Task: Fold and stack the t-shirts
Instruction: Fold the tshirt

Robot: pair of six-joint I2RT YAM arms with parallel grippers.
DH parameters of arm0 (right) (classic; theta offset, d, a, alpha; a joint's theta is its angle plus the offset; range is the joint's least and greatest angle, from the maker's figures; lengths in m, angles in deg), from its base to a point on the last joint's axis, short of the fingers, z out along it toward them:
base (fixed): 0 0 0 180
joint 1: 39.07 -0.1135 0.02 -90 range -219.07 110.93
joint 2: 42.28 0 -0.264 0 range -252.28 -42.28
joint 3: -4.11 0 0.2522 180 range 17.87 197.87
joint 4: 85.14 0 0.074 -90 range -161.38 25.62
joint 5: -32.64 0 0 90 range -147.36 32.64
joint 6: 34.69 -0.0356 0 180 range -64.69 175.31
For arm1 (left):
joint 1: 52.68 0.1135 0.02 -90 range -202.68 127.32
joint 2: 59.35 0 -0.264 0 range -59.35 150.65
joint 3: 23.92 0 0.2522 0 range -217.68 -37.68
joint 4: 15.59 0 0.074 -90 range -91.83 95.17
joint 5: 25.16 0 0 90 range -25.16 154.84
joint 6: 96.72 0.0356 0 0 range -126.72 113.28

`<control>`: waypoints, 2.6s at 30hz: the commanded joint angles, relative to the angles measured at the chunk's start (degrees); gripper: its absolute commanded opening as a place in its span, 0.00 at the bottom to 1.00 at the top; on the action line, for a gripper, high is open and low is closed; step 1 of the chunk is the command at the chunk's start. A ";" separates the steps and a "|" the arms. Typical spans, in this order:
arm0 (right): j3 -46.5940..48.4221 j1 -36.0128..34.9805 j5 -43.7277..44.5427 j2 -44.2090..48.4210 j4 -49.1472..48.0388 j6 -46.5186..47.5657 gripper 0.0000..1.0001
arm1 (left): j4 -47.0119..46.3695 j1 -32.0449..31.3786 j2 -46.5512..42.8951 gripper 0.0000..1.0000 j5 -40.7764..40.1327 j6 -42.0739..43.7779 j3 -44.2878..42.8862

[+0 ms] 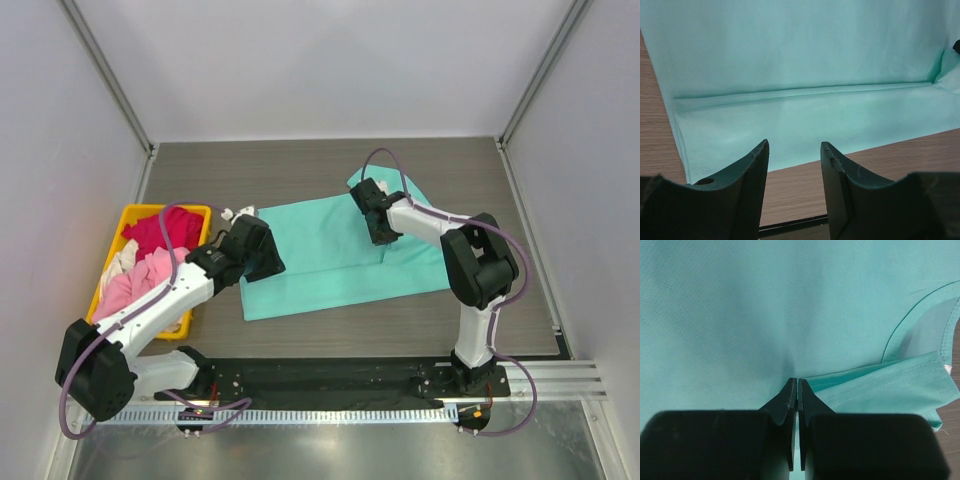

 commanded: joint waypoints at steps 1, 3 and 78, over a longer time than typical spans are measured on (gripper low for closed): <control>1.84 -0.81 4.44 1.47 0.09 -1.02 0.06 | -0.48 0.05 -0.44 0.47 -0.58 0.35 0.02; 1.67 -0.81 4.80 2.17 -0.18 -2.25 0.02 | -0.83 0.05 -0.62 0.47 -0.14 0.17 0.46; -27.86 17.03 0.22 14.83 -9.84 -22.21 0.23 | -8.84 -7.24 18.99 0.48 3.03 -8.00 3.45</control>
